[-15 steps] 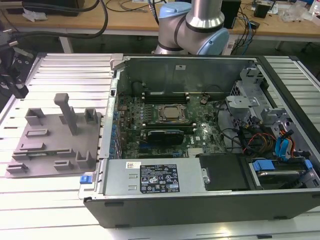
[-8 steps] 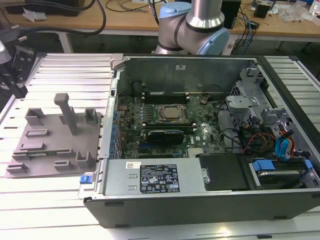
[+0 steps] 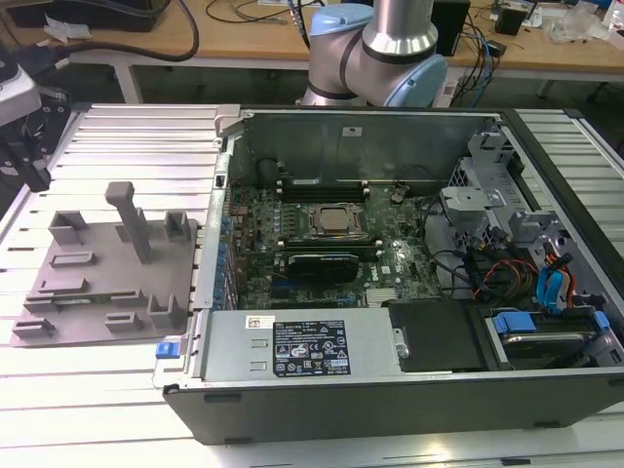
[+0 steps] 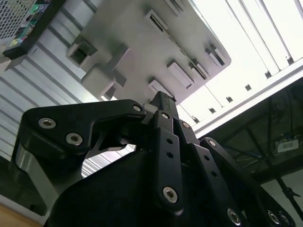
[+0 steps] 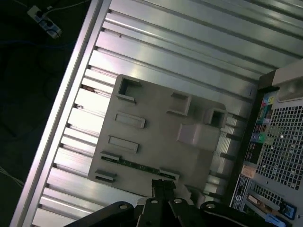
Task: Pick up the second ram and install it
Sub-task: 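Pick up the second ram and move it above second insertion slot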
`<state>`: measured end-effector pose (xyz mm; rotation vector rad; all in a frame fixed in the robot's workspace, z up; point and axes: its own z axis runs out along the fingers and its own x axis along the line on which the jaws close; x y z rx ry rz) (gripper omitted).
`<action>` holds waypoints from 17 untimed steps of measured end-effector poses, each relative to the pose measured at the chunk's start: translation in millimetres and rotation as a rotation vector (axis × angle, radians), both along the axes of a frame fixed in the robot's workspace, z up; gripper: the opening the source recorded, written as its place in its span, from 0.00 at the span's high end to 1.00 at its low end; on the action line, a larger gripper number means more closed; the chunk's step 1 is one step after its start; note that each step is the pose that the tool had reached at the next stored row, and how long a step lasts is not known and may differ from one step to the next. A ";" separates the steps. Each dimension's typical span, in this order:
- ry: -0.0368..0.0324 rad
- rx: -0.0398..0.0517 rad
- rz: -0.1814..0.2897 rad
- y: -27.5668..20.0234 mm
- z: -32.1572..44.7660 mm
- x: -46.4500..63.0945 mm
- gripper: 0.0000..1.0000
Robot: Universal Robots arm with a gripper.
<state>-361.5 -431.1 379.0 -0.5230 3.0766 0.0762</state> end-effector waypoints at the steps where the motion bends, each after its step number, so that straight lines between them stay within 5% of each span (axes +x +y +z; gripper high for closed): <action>1: 0.0000 0.0000 0.012 0.0 0.0 0.0 0.92; 17: 0.0000 -0.0001 0.220 0.0 0.0 0.0 0.92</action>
